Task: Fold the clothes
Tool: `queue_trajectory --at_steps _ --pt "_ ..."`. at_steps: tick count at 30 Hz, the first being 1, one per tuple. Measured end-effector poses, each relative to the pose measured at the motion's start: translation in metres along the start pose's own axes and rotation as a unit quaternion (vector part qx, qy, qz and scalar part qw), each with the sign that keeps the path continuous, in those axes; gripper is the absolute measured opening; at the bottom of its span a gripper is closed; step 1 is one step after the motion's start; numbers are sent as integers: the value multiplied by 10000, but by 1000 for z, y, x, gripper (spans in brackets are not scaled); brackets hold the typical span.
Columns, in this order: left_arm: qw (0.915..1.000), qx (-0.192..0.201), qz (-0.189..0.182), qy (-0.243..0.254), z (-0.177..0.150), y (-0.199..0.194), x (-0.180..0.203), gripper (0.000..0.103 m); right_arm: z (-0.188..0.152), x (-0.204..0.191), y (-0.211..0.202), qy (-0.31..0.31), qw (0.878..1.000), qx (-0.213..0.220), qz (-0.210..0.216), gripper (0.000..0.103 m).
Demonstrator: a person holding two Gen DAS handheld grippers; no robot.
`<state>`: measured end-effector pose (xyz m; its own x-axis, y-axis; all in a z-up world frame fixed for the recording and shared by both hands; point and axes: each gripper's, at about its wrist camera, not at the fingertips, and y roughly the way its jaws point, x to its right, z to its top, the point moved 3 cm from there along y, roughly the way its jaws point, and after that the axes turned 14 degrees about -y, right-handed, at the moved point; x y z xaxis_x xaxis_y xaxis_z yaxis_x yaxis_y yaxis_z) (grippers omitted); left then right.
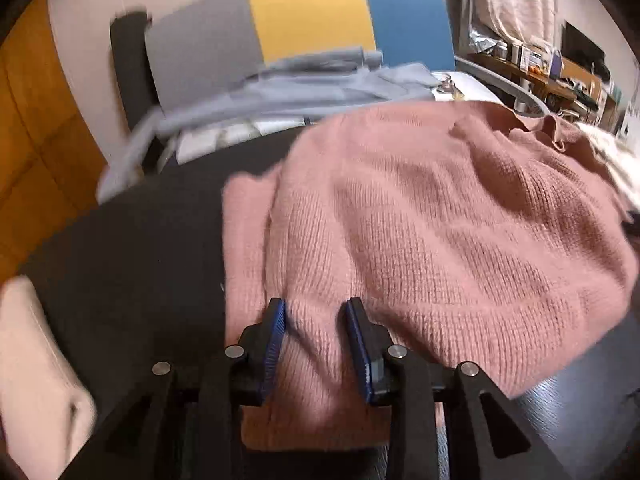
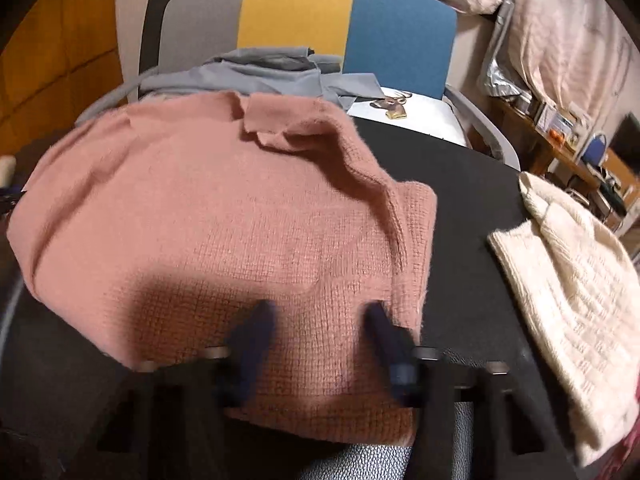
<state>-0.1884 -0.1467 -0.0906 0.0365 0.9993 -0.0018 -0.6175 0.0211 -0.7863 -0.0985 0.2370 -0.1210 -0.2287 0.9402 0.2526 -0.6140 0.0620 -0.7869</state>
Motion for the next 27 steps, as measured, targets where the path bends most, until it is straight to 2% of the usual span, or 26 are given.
queue_trajectory --at_steps 1,2,4,6,11,15,17,18,20,22,24,25,27 --pt "9999 -121 31 -116 2 1 -1 29 1 0 0 49 10000 14 33 11" --pt "9992 -245 -27 -315 4 1 -5 25 0 3 -2 159 9998 34 81 10" --pt "9974 -400 -41 -591 5 -2 -15 8 -1 11 -6 468 9987 80 197 6" --pt "9973 -412 130 -601 -2 -9 -26 6 -6 23 -13 795 9963 135 306 6" --pt "9968 -528 -41 -592 -29 -31 -38 5 -23 42 -37 1203 9914 313 419 5" --pt "9961 -560 -178 -656 -58 -63 -44 5 -36 53 -58 1437 9876 458 424 5" --pt "9933 -550 -328 -965 -78 -81 -53 5 -42 58 -68 1554 9855 531 427 5" --pt "9907 -585 -371 -1173 -92 -85 -59 5 -48 61 -72 1602 9849 526 382 0" --pt "9876 -548 -377 -1422 -113 -90 -66 5 -67 67 -64 1602 9868 240 91 0" --pt "9864 -192 -636 -1504 -127 -106 -65 6 -87 71 -48 1765 9837 12 355 0" --pt "9828 -79 -854 -1635 -131 -116 -65 10 -98 67 -45 1874 9798 77 694 1" --pt "9807 -25 -963 -1700 -133 -121 -65 17 -96 62 -50 1830 9795 225 807 1" --pt "9795 18 -1010 -1744 -130 -125 -67 18 -89 49 -64 1704 9772 631 1101 5"
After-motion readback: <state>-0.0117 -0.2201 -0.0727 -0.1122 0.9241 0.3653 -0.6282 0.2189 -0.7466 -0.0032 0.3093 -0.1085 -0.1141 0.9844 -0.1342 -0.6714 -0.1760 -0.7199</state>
